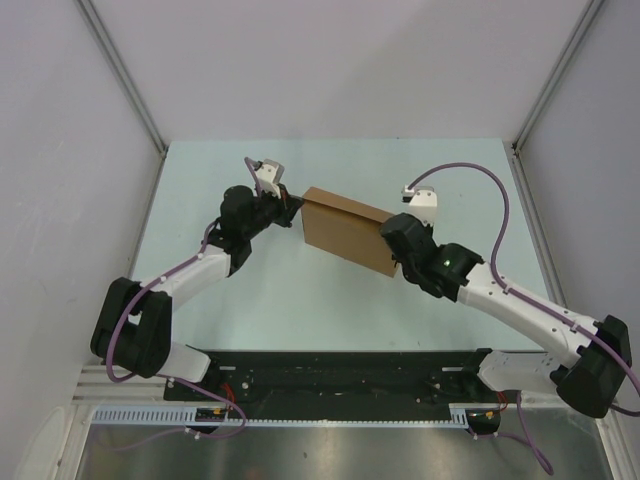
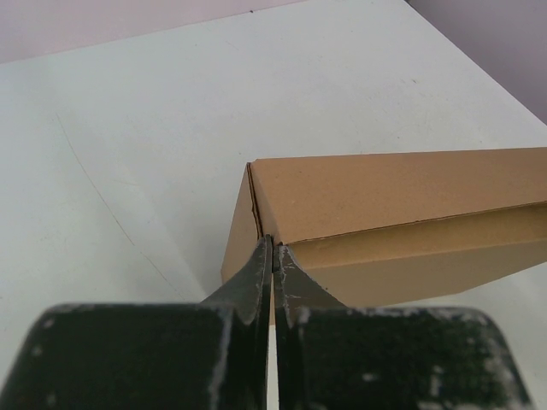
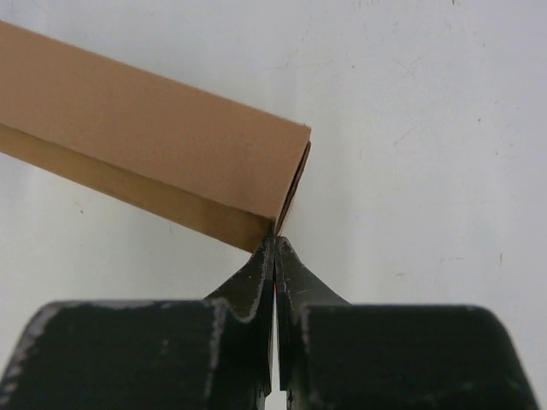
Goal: Fold the paper box
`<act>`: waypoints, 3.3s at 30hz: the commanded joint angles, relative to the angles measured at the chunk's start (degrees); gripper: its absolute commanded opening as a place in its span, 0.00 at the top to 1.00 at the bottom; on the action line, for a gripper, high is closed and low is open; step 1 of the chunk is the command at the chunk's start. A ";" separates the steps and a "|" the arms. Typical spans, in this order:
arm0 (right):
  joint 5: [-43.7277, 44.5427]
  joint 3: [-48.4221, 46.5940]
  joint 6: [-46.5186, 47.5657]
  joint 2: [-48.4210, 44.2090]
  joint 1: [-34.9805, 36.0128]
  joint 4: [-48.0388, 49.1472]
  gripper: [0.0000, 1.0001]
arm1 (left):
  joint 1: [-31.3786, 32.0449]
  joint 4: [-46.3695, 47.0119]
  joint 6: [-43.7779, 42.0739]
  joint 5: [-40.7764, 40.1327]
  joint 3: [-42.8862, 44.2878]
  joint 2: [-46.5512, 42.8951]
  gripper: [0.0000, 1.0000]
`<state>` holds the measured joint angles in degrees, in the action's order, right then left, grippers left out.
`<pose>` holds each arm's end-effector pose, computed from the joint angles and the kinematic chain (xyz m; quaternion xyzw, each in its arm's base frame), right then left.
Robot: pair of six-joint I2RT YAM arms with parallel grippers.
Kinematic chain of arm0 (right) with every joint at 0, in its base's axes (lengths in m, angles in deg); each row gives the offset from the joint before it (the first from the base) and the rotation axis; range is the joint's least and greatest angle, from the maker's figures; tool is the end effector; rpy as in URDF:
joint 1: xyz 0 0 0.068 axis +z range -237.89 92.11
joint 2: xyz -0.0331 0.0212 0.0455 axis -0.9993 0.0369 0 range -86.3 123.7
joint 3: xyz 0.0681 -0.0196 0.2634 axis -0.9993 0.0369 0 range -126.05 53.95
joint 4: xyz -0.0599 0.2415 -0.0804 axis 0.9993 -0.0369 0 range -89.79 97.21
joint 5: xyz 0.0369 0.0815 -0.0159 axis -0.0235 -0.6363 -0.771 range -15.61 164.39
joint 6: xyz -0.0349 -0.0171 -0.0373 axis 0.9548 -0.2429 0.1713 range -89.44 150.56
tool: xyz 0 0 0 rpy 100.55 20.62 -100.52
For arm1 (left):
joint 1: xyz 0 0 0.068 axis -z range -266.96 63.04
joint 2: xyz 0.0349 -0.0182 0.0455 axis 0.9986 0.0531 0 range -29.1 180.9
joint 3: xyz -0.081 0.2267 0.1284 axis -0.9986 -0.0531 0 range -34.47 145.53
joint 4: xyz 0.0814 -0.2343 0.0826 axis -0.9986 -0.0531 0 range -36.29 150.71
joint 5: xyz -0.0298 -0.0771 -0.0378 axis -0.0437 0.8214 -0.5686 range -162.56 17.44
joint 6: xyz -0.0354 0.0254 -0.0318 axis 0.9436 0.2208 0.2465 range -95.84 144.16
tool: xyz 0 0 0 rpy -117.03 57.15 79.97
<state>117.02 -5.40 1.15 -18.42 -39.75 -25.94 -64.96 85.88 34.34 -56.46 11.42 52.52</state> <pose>0.1825 0.1675 0.3145 0.0085 0.8629 -0.0198 0.5050 0.2947 -0.1297 0.2605 0.1675 0.7484 -0.2788 0.5781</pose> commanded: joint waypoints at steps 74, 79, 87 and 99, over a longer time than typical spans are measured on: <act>-60.12 27.80 -19.81 -10.92 -39.17 27.69 0.65 | 1.38 -15.23 -2.88 -3.88 0.96 -1.29 0.74; -60.12 27.71 -19.81 -11.01 -39.62 27.87 0.62 | 1.29 -19.10 -3.67 -6.77 2.27 -3.75 0.51; -58.89 27.62 -19.02 -11.36 -39.96 26.73 0.60 | 1.29 -26.38 -4.55 -12.14 3.24 -7.70 0.35; -57.84 26.57 -18.05 -11.45 -39.97 25.59 0.59 | -1.95 -20.17 5.28 -18.65 -2.90 -19.20 0.32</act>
<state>54.05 20.35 -20.25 -30.62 -79.02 7.76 -64.45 58.45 33.33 -72.66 11.40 41.38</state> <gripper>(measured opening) 0.408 0.677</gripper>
